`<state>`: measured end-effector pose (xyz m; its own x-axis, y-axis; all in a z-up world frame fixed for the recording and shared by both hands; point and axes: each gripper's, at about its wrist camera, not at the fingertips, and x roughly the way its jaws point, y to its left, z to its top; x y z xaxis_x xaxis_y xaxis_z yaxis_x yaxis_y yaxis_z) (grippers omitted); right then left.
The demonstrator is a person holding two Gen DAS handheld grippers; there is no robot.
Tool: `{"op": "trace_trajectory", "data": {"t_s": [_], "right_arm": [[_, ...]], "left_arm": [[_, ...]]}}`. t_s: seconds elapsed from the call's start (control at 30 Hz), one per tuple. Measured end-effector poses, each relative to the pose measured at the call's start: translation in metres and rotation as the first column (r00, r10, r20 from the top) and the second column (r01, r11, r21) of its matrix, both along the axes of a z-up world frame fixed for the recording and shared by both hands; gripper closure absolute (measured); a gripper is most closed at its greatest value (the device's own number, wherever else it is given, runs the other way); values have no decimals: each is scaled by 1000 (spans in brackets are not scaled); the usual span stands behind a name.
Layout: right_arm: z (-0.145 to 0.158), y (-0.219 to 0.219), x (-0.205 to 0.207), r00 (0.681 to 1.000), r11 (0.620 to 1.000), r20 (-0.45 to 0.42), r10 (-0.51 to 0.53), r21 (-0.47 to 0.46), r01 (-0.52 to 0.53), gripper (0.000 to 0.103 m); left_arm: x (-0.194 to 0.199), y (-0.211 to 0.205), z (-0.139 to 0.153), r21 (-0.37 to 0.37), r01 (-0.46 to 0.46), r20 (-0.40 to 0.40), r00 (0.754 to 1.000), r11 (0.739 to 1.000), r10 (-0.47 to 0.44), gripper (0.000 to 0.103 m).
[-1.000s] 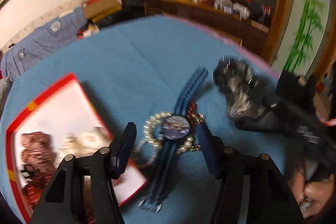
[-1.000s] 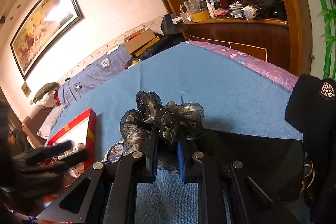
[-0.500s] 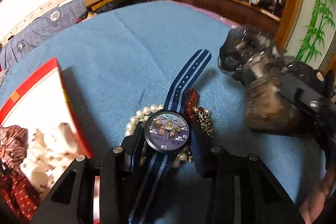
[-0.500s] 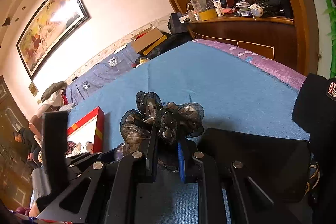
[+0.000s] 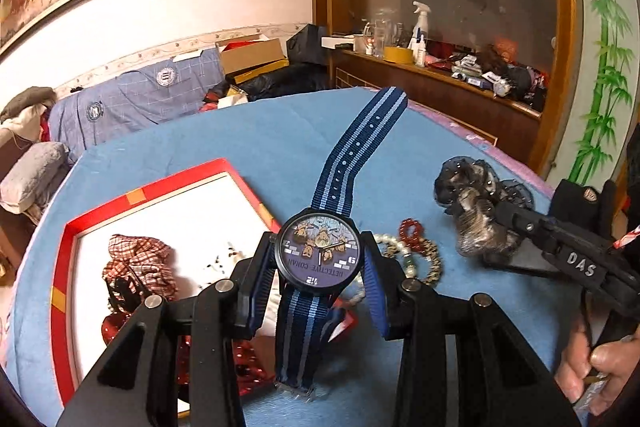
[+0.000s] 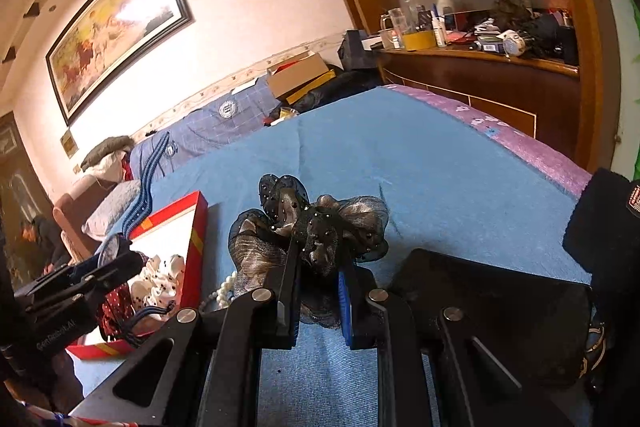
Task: Organize jewelry
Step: 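Carry the watch with the left gripper into the tray while the right drops the scrunchie there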
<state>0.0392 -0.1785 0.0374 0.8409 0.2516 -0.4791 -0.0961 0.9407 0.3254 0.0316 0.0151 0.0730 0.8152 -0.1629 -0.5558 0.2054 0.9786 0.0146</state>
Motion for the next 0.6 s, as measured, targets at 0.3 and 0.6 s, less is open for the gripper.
{"op": "trace_trajectory", "data": {"t_s": [0.3, 0.6], "right_arm": [[-1, 4, -1, 1000, 1000, 3, 12, -22, -12, 87], [0, 7, -3, 1000, 999, 10, 16, -31, -16, 87]], "left_arm": [[-5, 4, 3, -15, 9, 12, 1000, 1000, -9, 64], [-7, 9, 9, -31, 10, 17, 1000, 999, -10, 63]]}}
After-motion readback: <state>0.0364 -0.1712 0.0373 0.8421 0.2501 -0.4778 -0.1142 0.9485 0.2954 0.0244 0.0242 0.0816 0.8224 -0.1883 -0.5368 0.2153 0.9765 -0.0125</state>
